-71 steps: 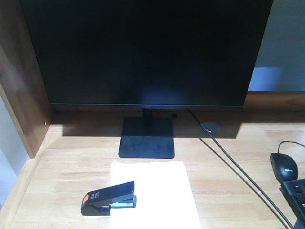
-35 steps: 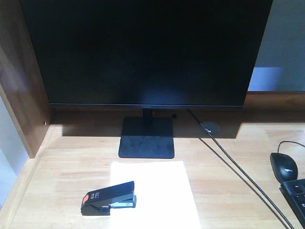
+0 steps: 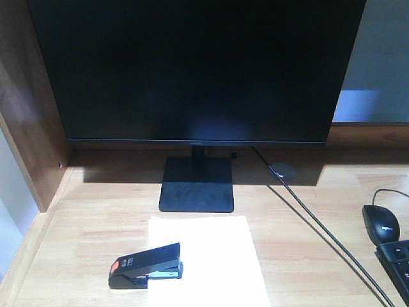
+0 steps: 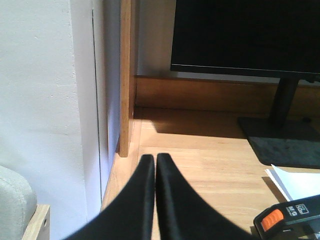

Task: Grab stapler and paper to desk for stapling

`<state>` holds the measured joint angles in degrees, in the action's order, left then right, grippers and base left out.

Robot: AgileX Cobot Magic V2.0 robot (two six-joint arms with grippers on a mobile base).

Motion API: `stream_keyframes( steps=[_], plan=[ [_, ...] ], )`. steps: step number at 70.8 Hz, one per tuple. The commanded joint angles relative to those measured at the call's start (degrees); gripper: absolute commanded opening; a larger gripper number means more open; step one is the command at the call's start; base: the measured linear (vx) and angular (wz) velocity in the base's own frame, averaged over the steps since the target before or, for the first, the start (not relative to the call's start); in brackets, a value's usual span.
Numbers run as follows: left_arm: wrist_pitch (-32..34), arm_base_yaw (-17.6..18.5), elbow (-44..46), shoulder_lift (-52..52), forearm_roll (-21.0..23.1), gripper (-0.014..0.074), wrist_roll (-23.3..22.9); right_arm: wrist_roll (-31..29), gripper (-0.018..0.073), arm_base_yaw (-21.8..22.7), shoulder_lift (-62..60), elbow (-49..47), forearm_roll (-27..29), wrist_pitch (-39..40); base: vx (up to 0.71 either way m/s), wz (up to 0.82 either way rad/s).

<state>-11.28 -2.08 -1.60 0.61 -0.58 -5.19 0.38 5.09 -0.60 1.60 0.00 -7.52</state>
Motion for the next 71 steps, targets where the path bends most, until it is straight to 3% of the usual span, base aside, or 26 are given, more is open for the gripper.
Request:
stream_keyframes(
  steps=[1, 71],
  plan=[
    [4.0, -0.1, -1.5, 0.7, 0.6, -0.0006, -0.5, -0.7, -0.001, 0.3, -0.9, 0.7, 0.0, 3.9, 0.0, 0.0],
    [4.0, -0.1, -1.5, 0.7, 0.6, -0.0006, -0.5, -0.1, -0.001, 0.3, -0.9, 0.7, 0.5, 3.6, 0.0, 0.0]
  ],
)
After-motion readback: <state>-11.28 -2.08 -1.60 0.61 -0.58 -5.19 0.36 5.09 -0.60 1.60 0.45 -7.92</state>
